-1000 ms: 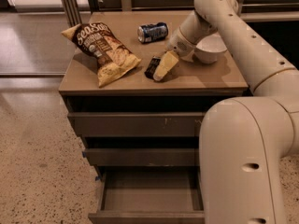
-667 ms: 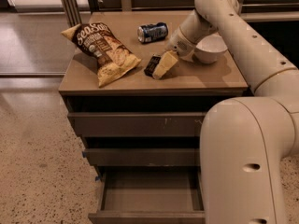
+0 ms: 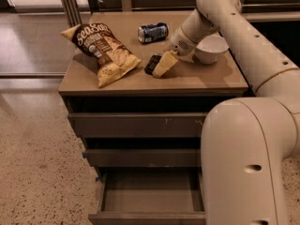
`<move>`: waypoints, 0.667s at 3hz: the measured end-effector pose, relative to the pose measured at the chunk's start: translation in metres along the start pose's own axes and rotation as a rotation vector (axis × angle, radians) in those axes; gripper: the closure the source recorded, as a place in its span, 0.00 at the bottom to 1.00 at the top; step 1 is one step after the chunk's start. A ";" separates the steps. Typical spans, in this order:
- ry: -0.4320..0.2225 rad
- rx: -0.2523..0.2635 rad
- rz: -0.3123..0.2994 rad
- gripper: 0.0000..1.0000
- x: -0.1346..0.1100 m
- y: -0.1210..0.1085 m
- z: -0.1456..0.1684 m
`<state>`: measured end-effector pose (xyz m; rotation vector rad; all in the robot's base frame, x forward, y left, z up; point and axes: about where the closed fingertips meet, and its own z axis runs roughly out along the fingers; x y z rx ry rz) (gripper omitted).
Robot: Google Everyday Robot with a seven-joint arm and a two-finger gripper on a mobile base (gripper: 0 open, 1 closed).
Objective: Place rxbar chocolate into bottom drawer
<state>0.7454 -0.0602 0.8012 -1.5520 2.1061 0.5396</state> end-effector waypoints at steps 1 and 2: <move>0.000 0.000 0.000 0.89 0.000 0.000 0.000; 0.000 0.000 0.000 1.00 0.000 0.000 0.000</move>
Offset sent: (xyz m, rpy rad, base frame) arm 0.0000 0.0000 0.0000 0.0000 0.0000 0.0000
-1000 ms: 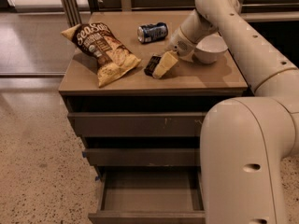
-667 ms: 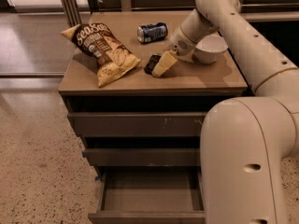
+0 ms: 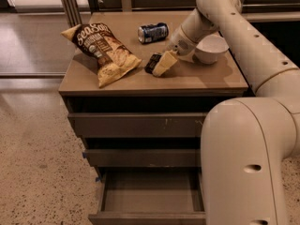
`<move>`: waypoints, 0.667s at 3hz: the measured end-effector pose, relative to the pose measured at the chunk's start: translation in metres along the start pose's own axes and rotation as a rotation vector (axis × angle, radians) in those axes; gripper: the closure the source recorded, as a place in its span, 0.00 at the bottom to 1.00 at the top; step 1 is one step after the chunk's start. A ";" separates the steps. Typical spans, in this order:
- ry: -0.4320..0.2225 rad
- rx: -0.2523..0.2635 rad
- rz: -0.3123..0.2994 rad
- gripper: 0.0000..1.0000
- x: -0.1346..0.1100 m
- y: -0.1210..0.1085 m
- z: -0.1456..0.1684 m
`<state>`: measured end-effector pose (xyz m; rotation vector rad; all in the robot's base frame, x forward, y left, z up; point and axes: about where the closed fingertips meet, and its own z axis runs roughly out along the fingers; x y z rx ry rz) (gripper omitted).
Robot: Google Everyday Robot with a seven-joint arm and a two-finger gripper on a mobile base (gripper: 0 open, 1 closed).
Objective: Place rxbar chocolate into bottom drawer
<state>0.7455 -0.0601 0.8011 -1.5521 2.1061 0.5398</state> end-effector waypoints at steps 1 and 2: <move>0.000 0.000 0.000 1.00 0.000 0.000 0.000; 0.000 0.000 0.000 1.00 -0.005 0.000 -0.007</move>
Offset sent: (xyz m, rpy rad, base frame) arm -0.0148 0.0050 0.0355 0.0164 0.0137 0.0695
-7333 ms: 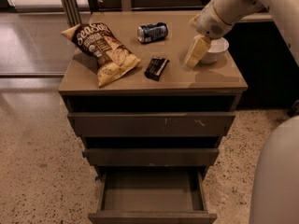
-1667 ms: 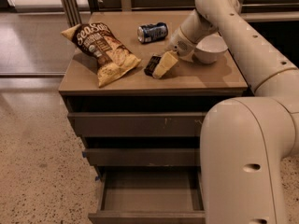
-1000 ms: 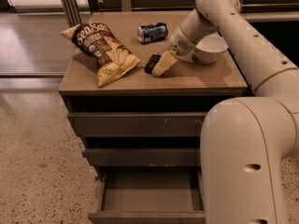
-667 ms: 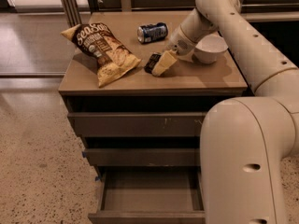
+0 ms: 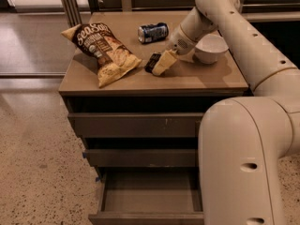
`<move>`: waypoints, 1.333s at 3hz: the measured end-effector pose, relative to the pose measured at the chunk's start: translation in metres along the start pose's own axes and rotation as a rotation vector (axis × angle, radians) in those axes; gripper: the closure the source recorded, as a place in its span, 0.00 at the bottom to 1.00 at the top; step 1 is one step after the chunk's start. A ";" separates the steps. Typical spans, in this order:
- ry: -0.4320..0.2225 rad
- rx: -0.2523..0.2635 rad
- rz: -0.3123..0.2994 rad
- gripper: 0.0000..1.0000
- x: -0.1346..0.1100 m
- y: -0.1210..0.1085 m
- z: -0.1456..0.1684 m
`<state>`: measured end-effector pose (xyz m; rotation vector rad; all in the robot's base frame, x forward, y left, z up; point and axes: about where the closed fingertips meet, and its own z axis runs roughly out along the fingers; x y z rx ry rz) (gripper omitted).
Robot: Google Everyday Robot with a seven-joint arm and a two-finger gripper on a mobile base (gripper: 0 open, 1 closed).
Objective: Place rxbar chocolate into bottom drawer
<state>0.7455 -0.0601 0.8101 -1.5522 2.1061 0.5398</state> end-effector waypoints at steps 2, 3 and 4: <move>-0.094 -0.020 -0.003 1.00 -0.010 0.026 -0.036; -0.251 -0.053 -0.005 1.00 -0.012 0.073 -0.069; -0.450 -0.059 -0.015 1.00 -0.013 0.114 -0.086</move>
Offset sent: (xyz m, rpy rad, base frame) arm -0.1227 -0.0105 0.0734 0.2660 0.0259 0.0492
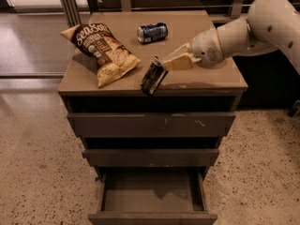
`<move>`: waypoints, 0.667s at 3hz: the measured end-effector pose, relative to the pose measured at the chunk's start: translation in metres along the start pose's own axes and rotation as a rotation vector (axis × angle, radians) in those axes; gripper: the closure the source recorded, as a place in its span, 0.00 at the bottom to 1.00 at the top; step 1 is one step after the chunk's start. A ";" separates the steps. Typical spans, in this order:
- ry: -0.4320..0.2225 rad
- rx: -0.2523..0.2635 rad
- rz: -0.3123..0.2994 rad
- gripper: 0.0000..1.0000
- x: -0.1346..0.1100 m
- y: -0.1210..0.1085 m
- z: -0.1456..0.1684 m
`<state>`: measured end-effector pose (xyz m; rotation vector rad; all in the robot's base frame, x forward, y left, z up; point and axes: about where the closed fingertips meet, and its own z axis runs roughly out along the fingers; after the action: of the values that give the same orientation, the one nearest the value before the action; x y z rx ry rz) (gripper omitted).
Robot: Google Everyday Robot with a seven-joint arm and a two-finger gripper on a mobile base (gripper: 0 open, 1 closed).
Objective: Place rxbar chocolate into bottom drawer
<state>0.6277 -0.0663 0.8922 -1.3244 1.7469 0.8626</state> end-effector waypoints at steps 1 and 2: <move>-0.136 -0.006 0.027 1.00 0.020 0.030 -0.008; -0.207 -0.019 0.064 1.00 0.033 0.050 -0.015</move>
Offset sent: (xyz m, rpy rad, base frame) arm -0.0846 -0.0327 -0.0264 0.3099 0.0428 -0.0513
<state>0.5705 -0.0830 0.8737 -1.1524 1.6291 1.0170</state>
